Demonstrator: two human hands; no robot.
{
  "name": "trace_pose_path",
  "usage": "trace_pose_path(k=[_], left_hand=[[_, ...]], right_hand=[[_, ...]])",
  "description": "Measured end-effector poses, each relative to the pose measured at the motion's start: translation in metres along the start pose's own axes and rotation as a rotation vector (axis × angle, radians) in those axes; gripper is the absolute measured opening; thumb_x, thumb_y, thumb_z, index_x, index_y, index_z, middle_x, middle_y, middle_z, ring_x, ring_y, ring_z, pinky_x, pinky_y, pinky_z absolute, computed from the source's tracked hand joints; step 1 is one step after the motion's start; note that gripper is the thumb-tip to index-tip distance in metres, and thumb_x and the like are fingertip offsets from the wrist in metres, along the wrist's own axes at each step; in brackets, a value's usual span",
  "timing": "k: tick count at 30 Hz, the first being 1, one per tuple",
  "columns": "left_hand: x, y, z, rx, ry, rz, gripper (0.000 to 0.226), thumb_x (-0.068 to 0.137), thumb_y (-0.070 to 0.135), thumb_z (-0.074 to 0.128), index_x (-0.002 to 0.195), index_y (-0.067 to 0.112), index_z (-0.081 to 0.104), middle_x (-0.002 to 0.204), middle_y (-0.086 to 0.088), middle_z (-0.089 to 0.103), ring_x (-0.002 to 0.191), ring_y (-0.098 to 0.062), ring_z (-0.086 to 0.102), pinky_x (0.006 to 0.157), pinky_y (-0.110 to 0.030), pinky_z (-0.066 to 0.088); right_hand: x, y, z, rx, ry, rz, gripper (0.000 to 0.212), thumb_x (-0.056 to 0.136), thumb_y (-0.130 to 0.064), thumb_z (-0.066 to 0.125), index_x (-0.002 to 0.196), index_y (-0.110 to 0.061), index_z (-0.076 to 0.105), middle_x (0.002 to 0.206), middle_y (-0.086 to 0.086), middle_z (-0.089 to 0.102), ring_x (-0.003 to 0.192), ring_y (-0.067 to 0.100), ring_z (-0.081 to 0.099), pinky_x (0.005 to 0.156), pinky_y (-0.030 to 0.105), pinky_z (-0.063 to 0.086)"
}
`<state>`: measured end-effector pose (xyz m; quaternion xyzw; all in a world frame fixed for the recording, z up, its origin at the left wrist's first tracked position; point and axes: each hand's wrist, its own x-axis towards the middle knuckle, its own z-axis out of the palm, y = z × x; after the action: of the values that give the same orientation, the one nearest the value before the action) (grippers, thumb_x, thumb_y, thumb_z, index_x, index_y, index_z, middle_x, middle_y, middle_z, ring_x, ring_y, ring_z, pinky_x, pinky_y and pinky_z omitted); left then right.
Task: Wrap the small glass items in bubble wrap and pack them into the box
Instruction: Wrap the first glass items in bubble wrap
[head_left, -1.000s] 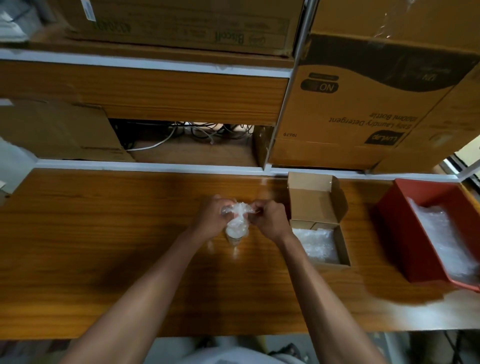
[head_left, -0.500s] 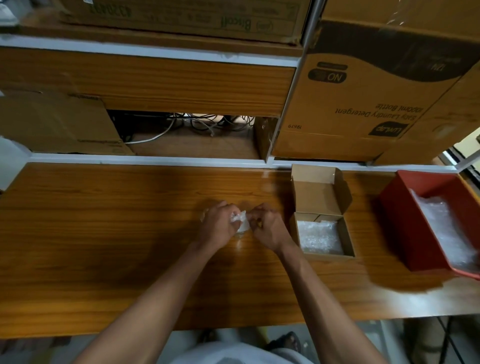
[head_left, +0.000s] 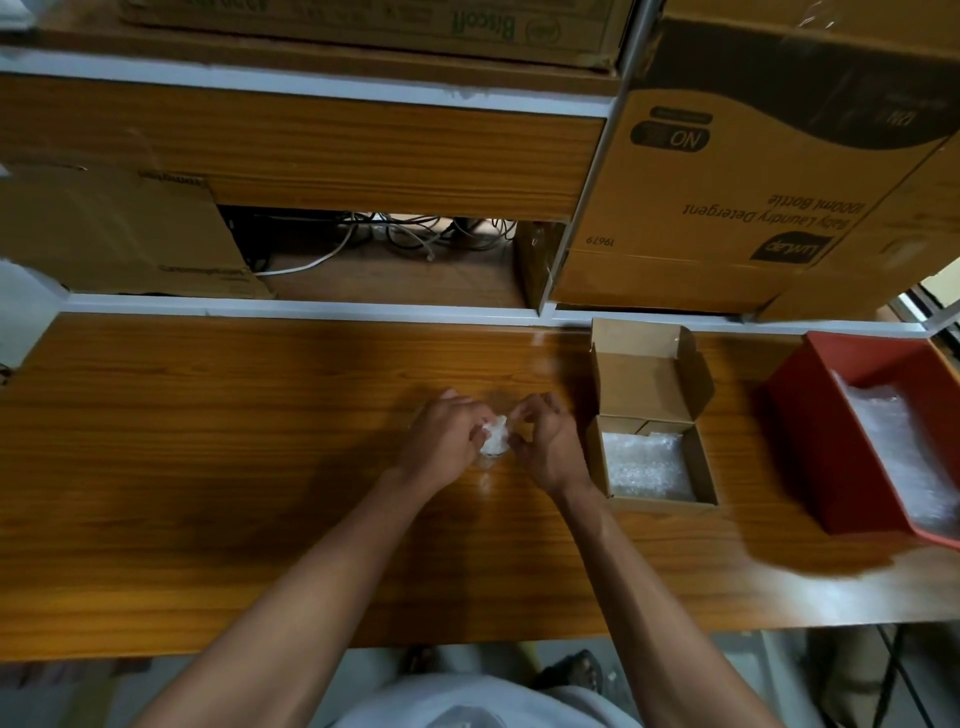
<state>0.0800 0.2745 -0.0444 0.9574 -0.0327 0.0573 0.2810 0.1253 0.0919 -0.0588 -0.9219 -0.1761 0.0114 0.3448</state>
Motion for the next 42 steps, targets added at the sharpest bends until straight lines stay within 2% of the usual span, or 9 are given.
trace_pose_path(k=[5,10,14,18,21,28,35,40,42], left_hand=[[-0.001,-0.001,0.008,0.093,0.019,0.029,0.019,0.092,0.019,0.075,0.109,0.026,0.080,0.111,0.008,0.063,0.110,-0.019,0.050,0.089,-0.039,0.042],[0.000,0.003,0.007,0.104,-0.027,-0.007,0.018,0.090,0.026,0.076,0.107,0.030,0.081,0.123,0.011,0.053,0.119,-0.018,0.042,0.095,-0.041,0.037],[-0.001,0.003,0.007,0.132,-0.057,0.024,0.026,0.083,0.024,0.082,0.109,0.028,0.080,0.122,0.011,0.063,0.118,-0.021,0.051,0.095,-0.044,0.040],[-0.014,0.003,0.011,0.173,0.023,0.120,0.043,0.081,0.015,0.082,0.122,0.022,0.073,0.115,0.005,0.072,0.109,-0.022,0.060,0.091,-0.040,0.041],[-0.023,-0.001,0.015,0.218,0.031,0.204,0.048,0.084,0.016,0.078,0.132,0.021,0.070,0.124,0.004,0.072,0.118,-0.022,0.060,0.096,-0.044,0.044],[-0.026,-0.006,0.004,0.371,-0.242,0.141,0.073,0.085,0.007,0.062,0.152,0.035,0.053,0.157,0.012,0.051,0.153,-0.029,0.031,0.100,-0.050,0.025],[-0.029,0.000,-0.002,0.446,-0.218,0.229,0.073,0.084,0.008,0.067,0.151,0.031,0.055,0.161,0.006,0.049,0.154,-0.030,0.030,0.103,-0.052,0.027],[-0.032,-0.007,0.003,0.452,-0.316,0.232,0.091,0.087,-0.003,0.056,0.166,0.035,0.028,0.175,0.016,0.016,0.161,-0.026,0.005,0.118,-0.067,0.017],[-0.034,-0.008,0.004,0.424,-0.327,0.218,0.093,0.086,-0.004,0.056,0.166,0.036,0.028,0.174,0.019,0.016,0.161,-0.025,0.006,0.117,-0.070,0.017]], right_hand=[[-0.008,-0.002,-0.001,0.149,-0.266,0.086,0.062,0.092,-0.014,0.077,0.148,-0.020,0.052,0.142,-0.001,0.061,0.128,0.015,0.057,0.100,0.022,0.043],[-0.008,-0.002,-0.003,0.140,-0.253,-0.031,0.067,0.084,-0.027,0.088,0.144,-0.020,0.058,0.141,-0.003,0.058,0.128,0.012,0.049,0.105,0.030,0.041],[-0.004,0.002,0.002,0.116,-0.219,-0.068,0.072,0.078,-0.031,0.092,0.142,-0.017,0.061,0.149,0.004,0.054,0.139,0.022,0.046,0.115,0.045,0.041],[-0.007,0.004,0.001,0.086,-0.195,-0.098,0.076,0.080,-0.033,0.091,0.147,-0.020,0.058,0.161,0.005,0.043,0.150,0.022,0.031,0.122,0.044,0.028],[-0.008,0.006,-0.001,0.057,-0.176,-0.134,0.074,0.079,-0.032,0.090,0.146,-0.022,0.059,0.164,0.004,0.039,0.150,0.016,0.024,0.121,0.043,0.023],[-0.004,0.016,0.004,-0.001,-0.163,-0.129,0.073,0.077,-0.041,0.090,0.143,-0.031,0.062,0.167,0.004,0.034,0.154,0.027,0.026,0.120,0.045,0.026],[0.008,0.033,0.007,-0.118,-0.246,-0.143,0.079,0.076,-0.055,0.086,0.147,-0.047,0.054,0.174,0.004,0.019,0.159,0.032,0.015,0.123,0.054,0.024],[0.017,0.043,0.006,-0.164,-0.286,-0.166,0.081,0.069,-0.074,0.073,0.144,-0.051,0.055,0.175,0.009,0.015,0.162,0.033,0.007,0.125,0.058,0.020],[0.020,0.045,0.007,-0.174,-0.305,-0.155,0.080,0.069,-0.071,0.076,0.143,-0.050,0.056,0.176,0.008,0.011,0.162,0.033,0.004,0.126,0.059,0.018]])
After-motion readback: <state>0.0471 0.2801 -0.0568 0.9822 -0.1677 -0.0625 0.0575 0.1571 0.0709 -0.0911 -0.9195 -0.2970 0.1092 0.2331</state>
